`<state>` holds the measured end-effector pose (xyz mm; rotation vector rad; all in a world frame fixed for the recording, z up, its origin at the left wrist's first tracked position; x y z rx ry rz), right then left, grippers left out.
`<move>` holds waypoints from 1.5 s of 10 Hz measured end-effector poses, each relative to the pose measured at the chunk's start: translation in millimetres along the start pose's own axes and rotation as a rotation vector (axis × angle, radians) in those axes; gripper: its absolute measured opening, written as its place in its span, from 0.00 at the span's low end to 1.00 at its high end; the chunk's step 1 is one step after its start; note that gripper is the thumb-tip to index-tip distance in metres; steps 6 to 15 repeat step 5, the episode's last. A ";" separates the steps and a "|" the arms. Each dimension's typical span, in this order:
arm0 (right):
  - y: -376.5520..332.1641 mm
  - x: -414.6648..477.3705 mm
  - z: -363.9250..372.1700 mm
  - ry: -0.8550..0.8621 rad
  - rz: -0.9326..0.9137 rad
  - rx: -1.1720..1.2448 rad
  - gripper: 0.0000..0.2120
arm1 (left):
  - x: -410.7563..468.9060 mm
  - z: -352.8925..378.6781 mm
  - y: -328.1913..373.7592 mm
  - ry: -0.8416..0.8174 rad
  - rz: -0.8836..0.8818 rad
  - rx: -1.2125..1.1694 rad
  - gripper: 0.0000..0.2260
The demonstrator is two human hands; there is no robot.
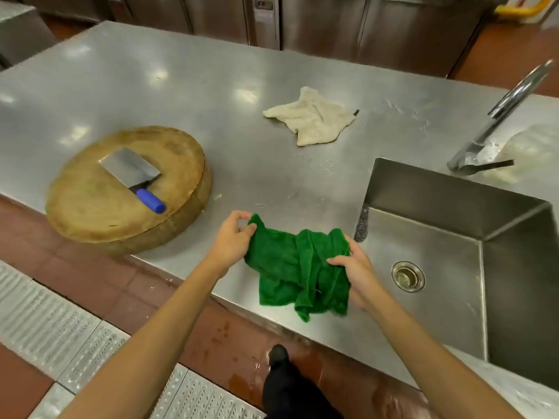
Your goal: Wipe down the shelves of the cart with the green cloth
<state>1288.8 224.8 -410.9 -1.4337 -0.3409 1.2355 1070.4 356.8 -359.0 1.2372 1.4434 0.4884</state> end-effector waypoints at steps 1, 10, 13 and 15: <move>1.7 29.8 -3.6 0.071 0.012 -0.035 0.32 | 34.1 1.2 -0.4 -0.044 -0.042 0.042 0.05; 5.6 18.5 -28.8 0.319 0.096 -0.665 0.27 | 95.6 33.3 -22.7 -0.392 0.155 0.483 0.12; 5.6 18.5 -28.8 0.319 0.096 -0.665 0.27 | 95.6 33.3 -22.7 -0.392 0.155 0.483 0.12; 5.6 18.5 -28.8 0.319 0.096 -0.665 0.27 | 95.6 33.3 -22.7 -0.392 0.155 0.483 0.12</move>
Point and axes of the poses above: each hand's wrist, its own x-axis towards the middle knuckle, its own z-axis out of the palm, y = z × x, the point moved 7 cm from there along x, towards the middle knuckle, and after that the axes turned 6 degrees about -z, right-handed, at the moved point
